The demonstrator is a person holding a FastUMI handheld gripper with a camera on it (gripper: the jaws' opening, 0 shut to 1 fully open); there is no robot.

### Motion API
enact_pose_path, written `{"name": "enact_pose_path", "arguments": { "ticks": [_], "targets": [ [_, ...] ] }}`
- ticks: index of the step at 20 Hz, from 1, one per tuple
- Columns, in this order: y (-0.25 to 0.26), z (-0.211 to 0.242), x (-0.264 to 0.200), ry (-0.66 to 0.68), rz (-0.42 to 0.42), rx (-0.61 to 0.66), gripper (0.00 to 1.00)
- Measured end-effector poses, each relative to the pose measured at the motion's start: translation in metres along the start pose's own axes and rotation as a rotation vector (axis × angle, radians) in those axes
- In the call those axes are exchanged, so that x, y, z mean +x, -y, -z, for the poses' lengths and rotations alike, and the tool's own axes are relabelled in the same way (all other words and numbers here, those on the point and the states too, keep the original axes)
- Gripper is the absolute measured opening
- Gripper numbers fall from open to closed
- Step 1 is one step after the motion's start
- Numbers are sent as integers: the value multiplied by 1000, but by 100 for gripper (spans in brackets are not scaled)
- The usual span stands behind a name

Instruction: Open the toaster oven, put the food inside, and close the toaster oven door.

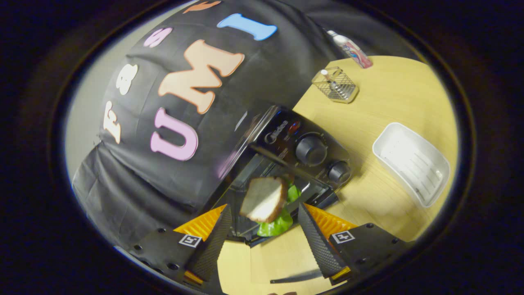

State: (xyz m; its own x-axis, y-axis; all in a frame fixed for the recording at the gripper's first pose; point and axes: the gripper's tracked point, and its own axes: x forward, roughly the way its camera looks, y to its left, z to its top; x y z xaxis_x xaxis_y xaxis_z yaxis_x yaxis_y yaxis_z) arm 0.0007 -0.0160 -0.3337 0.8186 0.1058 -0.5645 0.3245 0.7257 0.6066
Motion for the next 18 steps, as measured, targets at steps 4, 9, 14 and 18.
{"name": "enact_pose_path", "arguments": {
  "ticks": [4, 9, 14, 18],
  "targets": [
    [0, 37, -31, -112, 3, -117, 99],
    [11, 83, -60, -234, 54, -227, 99],
    [34, 127, -83, -360, 135, -337, 99],
    [63, 143, -87, -424, 216, -440, 99]
  ]
}}
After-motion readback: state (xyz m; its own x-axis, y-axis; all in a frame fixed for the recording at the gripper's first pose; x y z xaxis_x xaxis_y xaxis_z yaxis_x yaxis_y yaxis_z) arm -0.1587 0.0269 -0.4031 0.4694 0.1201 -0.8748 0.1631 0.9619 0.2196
